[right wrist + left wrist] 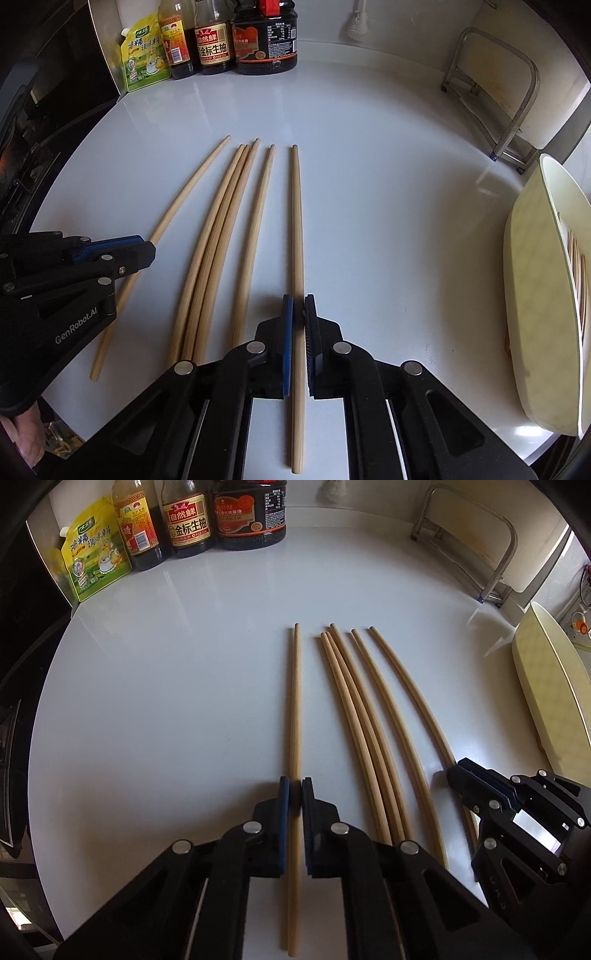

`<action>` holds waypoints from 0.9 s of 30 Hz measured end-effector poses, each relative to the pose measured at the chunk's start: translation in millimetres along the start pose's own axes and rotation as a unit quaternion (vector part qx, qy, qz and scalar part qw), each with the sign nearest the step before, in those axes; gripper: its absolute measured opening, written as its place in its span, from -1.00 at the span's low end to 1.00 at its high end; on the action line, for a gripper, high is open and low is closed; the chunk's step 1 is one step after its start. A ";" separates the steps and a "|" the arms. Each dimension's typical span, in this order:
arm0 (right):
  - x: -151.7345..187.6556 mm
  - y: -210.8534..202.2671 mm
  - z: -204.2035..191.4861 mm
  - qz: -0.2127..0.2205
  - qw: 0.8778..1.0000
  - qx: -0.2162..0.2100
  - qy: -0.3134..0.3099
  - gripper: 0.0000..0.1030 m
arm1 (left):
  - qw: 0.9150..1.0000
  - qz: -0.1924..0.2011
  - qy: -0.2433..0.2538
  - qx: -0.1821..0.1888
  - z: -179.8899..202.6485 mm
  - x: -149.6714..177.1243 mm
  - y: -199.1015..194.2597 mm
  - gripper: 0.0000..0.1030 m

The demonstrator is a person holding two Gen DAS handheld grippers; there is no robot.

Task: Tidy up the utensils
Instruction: 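Close the left tool on a chopstick while the right tool grasps another, then carry both chopsticks into the white basin and open both tools beside the others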

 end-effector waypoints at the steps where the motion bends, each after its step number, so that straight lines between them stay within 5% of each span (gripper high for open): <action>1: 0.0 -0.2 2.1 -0.002 1.000 -0.005 0.009 -0.88 | 1.000 -0.004 0.001 0.002 -1.3 0.3 -0.3 -0.86; 15: -9.8 -50.1 21.1 0.029 0.996 -0.046 0.077 -0.88 | 0.999 0.002 0.021 0.024 -5.9 -11.9 -36.2 -0.86; 27: -21.4 -105.0 89.0 0.087 0.983 -0.055 0.150 -0.88 | 0.995 0.058 0.064 0.059 50.5 -64.6 -87.0 -0.86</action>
Point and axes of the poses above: each gripper's, at about its wrist camera, not at the fingertips, and y roughly the way its jaws point, z to its right, x to its underside, the point moved 3 cm from there along y, roughly the way its jaws point, and after that the axes turned 1 degree about x, right-handed, at the moved point
